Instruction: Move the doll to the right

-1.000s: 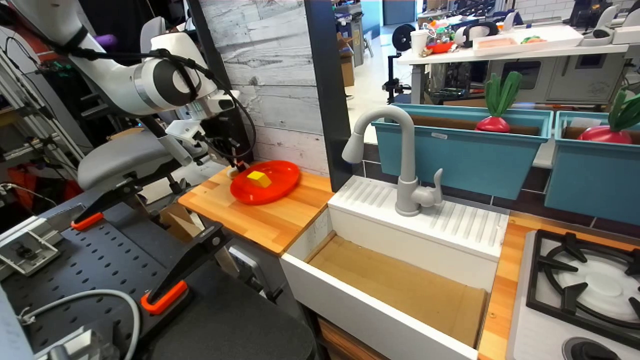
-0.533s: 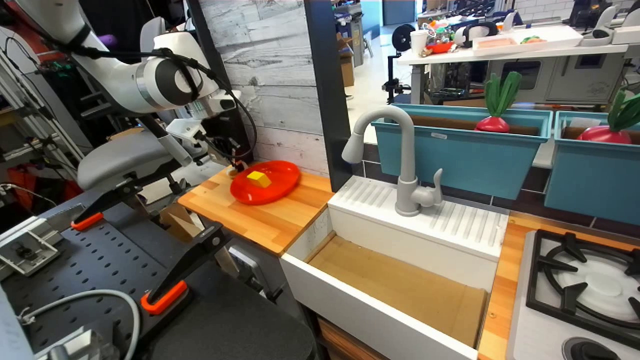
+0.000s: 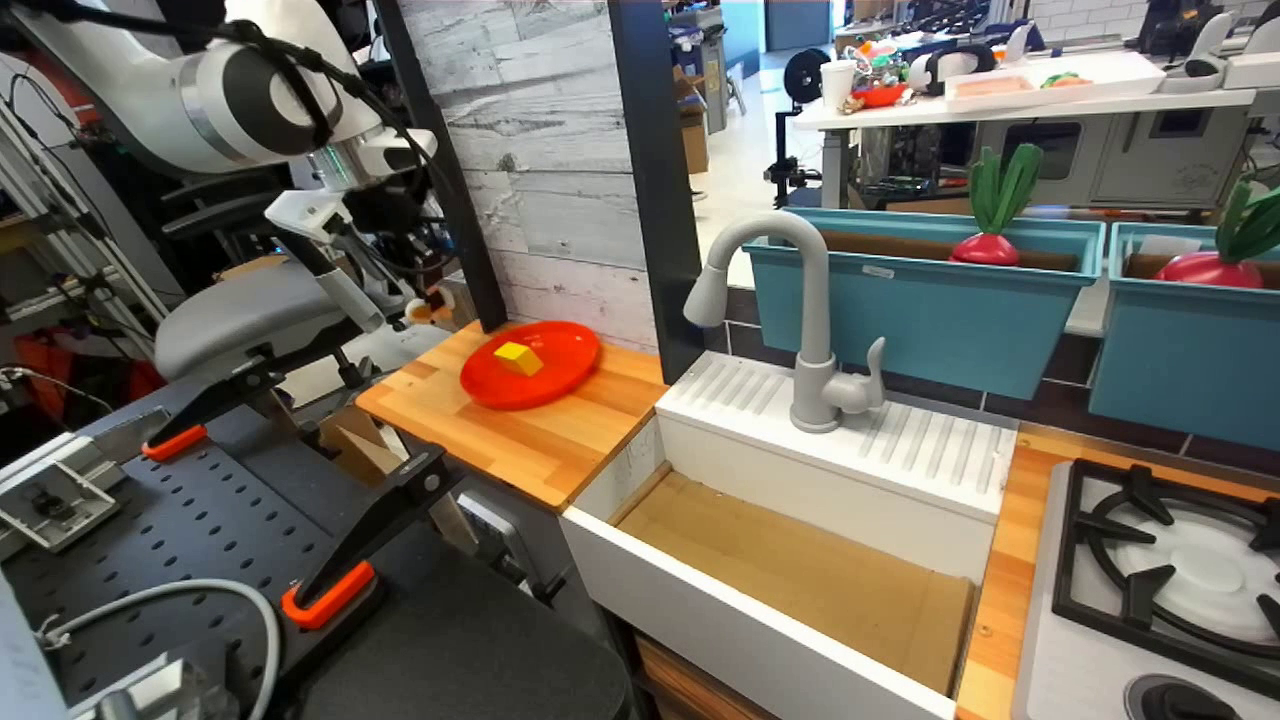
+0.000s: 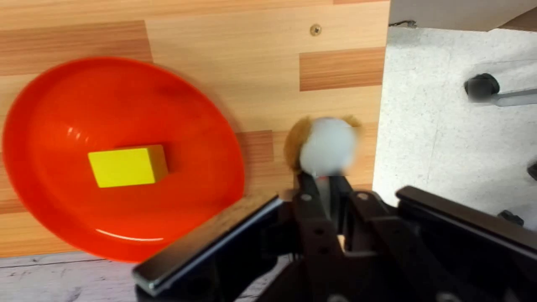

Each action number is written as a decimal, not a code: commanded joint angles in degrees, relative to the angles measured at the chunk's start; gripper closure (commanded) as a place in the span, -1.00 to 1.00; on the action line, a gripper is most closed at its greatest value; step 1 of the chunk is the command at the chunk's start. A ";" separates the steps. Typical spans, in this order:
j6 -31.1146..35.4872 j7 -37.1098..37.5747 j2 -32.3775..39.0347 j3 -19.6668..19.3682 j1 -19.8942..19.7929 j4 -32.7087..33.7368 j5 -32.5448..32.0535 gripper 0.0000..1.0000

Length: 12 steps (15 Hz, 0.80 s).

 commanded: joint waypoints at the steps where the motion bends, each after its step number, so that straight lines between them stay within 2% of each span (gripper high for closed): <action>1: 6.21 1.17 -10.74 -2.78 0.47 -13.97 0.26 0.94; 3: 10.84 2.01 -14.53 -5.60 0.32 -20.50 0.47 0.94; 5: 14.41 1.40 -16.68 -7.96 -1.52 -26.19 1.52 0.94; 7: 17.41 -0.62 -17.13 -7.98 -5.97 -30.11 3.62 0.94; 8: 19.25 -1.69 -16.44 -6.58 -9.72 -30.83 5.49 0.94; 9: 20.42 -1.88 -16.27 -6.42 -11.66 -31.78 7.01 0.94; 12: 20.88 -4.19 -14.26 -4.19 -19.24 -30.87 10.11 0.94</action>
